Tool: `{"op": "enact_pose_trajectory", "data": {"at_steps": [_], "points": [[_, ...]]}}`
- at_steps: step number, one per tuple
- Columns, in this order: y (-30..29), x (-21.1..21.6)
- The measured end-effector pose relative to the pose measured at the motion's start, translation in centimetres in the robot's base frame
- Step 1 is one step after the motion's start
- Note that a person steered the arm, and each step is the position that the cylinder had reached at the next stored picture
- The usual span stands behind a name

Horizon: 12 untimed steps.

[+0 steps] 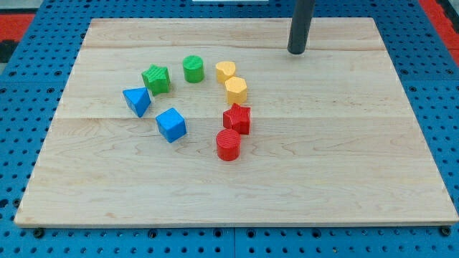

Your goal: Push the green circle to the top left of the board

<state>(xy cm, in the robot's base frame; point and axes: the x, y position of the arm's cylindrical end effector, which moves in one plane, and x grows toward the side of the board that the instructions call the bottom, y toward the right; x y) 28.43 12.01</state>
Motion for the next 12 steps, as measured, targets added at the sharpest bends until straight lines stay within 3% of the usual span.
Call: {"op": "enact_pose_trajectory", "data": {"at_steps": [3,4,5,6,7,8,9,11,12], "points": [[0.0,0.0],[-4.6,1.6],[-6.0,5.8],[-0.9,5.9],[-1.8,5.8],[-6.5,2.4],[-9.7,2.8],[-15.1,7.9],[-17.3,7.4]]}}
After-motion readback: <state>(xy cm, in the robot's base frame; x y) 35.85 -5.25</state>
